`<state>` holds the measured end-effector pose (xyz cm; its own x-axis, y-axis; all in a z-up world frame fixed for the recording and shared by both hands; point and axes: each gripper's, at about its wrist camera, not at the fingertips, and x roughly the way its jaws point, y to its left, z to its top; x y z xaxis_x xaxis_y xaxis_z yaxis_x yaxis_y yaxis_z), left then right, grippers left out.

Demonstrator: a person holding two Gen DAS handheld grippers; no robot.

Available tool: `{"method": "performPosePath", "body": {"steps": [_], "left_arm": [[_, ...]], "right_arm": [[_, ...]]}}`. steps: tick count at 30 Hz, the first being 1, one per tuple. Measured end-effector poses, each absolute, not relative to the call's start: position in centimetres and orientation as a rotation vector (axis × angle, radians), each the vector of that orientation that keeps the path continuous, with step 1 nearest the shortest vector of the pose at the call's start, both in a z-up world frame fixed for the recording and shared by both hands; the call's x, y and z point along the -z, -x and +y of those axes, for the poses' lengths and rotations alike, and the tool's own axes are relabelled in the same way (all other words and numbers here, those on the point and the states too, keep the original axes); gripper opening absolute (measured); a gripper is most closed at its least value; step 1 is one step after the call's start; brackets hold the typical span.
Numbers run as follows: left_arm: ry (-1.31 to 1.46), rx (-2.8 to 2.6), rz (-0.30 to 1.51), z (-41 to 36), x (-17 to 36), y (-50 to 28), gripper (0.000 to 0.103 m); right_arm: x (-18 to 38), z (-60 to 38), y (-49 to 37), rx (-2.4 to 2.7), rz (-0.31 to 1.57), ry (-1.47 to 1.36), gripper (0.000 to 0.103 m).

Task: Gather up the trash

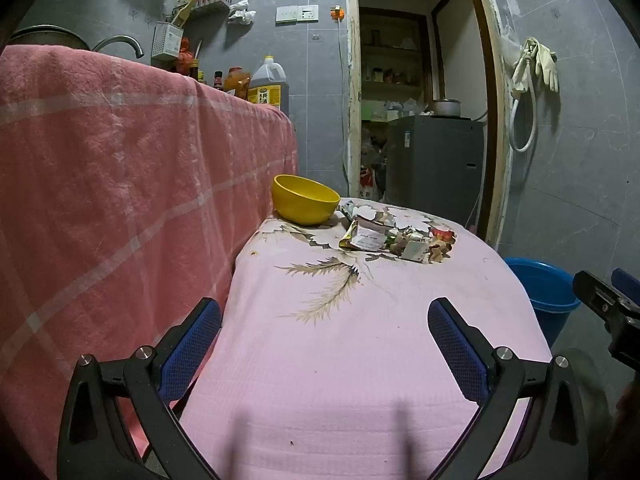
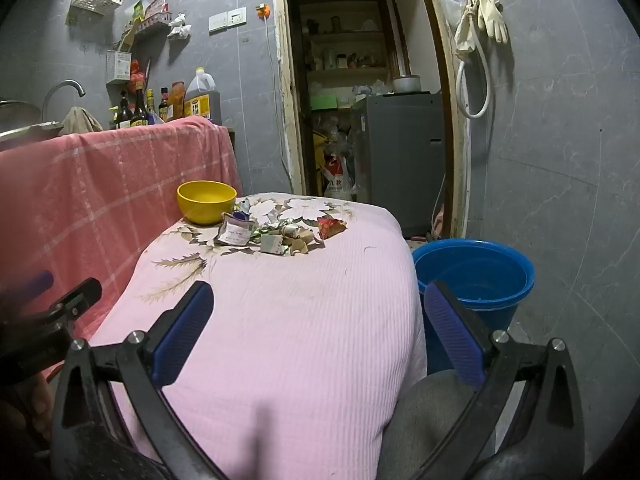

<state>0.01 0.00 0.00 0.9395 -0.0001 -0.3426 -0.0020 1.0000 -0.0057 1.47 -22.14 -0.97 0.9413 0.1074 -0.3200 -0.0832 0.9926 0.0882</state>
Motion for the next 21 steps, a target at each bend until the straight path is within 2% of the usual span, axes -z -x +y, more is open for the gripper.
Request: {"method": "performPosePath", "body": {"steps": [21], "left_arm": [[0.002, 0.007, 0.350, -0.43, -0.17, 0.12, 0.102]], "right_arm": [[0.95, -22.06, -1.51, -0.099, 0.326, -0.075, 0.103]]}}
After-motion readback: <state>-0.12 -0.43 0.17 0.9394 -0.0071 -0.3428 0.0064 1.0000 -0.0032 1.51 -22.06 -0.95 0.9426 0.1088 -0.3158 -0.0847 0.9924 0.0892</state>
